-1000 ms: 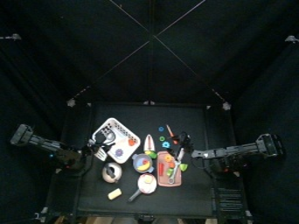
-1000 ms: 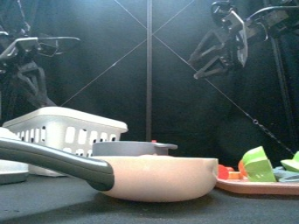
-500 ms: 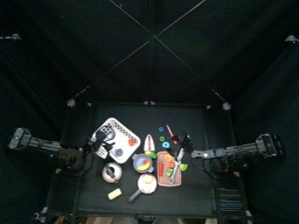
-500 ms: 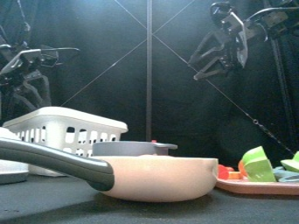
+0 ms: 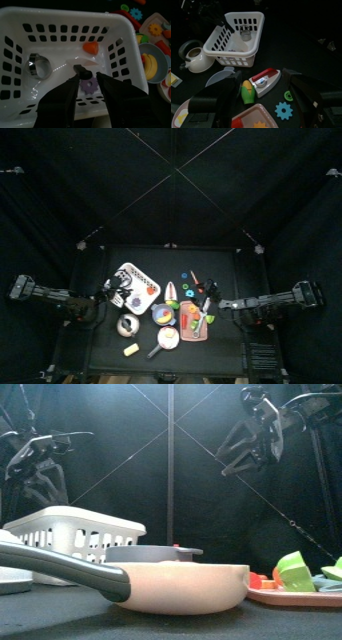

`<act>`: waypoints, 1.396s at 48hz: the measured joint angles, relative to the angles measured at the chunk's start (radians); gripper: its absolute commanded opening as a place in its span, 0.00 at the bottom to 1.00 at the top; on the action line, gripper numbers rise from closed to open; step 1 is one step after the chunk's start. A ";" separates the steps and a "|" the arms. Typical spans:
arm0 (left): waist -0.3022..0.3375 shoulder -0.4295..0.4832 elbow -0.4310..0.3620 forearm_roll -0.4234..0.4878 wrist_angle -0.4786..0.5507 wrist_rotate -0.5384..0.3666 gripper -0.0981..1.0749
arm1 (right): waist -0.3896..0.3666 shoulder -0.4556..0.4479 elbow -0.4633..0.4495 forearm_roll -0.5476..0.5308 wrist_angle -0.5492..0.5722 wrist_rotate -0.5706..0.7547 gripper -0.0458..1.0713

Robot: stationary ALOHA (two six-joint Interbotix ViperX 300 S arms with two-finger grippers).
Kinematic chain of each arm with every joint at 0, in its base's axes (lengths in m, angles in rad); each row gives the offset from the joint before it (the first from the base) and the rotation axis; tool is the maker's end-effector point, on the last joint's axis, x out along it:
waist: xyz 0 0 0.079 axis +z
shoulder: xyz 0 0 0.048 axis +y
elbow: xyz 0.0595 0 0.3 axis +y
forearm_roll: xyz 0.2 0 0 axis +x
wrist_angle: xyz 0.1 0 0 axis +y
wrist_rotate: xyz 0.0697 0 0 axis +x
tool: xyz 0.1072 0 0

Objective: Put cleaver in basket

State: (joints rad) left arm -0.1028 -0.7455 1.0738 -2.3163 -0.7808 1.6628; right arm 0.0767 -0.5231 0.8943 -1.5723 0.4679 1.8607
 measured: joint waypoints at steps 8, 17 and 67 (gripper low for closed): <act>-0.003 0.000 -0.009 0.040 0.000 0.002 0.77 | 0.000 0.000 0.000 -0.002 0.000 -0.002 0.90; -0.003 0.000 -0.009 0.043 0.002 -0.002 0.84 | 0.000 0.000 0.000 -0.002 -0.002 -0.002 0.90; -0.040 0.028 -0.012 0.133 0.192 0.003 0.85 | 0.003 0.006 0.000 -0.005 -0.012 -0.002 0.90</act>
